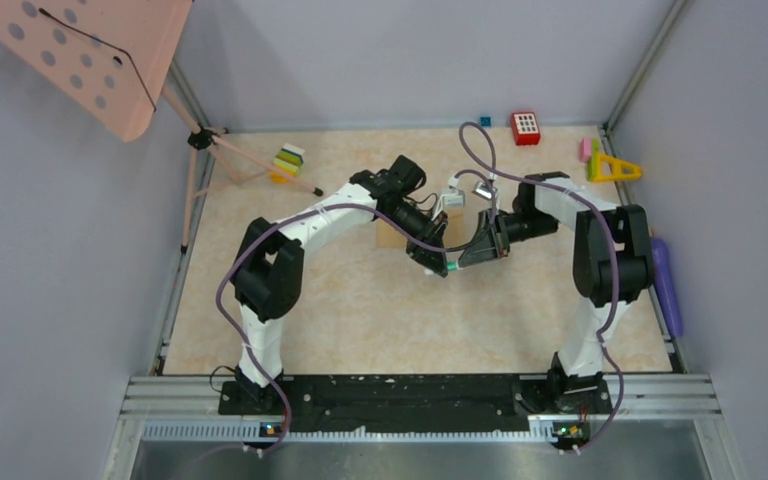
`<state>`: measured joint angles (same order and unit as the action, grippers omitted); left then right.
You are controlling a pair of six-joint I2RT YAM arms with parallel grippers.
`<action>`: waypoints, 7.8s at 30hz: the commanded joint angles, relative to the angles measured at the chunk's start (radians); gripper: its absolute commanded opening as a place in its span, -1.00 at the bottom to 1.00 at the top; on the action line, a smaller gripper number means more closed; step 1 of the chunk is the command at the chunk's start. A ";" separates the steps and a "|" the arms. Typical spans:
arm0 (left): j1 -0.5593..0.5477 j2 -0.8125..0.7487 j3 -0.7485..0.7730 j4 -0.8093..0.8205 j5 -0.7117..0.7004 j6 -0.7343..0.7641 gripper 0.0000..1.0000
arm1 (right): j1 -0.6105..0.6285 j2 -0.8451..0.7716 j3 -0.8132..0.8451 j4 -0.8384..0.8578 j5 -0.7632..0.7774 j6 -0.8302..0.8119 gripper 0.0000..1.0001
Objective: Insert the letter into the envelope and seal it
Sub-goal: Screw the solid glue.
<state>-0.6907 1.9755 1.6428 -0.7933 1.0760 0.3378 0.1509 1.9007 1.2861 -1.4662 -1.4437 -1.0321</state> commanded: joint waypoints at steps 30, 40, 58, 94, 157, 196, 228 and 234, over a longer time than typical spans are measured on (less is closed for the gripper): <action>0.044 -0.041 -0.001 0.013 0.247 0.000 -0.75 | 0.080 -0.842 -0.400 0.908 0.466 0.147 0.69; 0.103 -0.141 0.047 -0.107 -0.005 0.156 -0.80 | -0.027 -0.926 -0.367 1.064 0.571 0.671 0.98; -0.065 -0.399 0.011 0.018 -0.535 0.278 -0.82 | -0.043 -0.783 -0.271 1.364 0.470 1.610 0.54; -0.081 -0.326 0.069 0.020 -0.482 0.208 -0.88 | 0.113 -0.749 -0.438 1.552 0.455 1.684 0.09; -0.124 -0.374 0.004 0.032 -0.521 0.178 -0.89 | 0.040 -0.746 -0.378 1.396 0.334 1.626 0.42; -0.114 -0.326 0.005 0.004 -0.355 0.132 -0.92 | 0.199 -0.780 -0.341 1.161 0.325 1.059 -0.83; -0.021 -0.372 -0.046 0.109 -0.274 0.051 -0.87 | 0.091 -0.872 -0.297 1.185 0.334 1.180 0.52; -0.025 -0.415 -0.079 0.143 -0.358 0.071 -0.89 | 0.055 -0.764 -0.299 1.229 0.384 1.389 0.50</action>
<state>-0.7147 1.6115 1.5803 -0.7170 0.7937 0.3805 0.2169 1.0801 0.9607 -0.3222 -1.0851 0.1242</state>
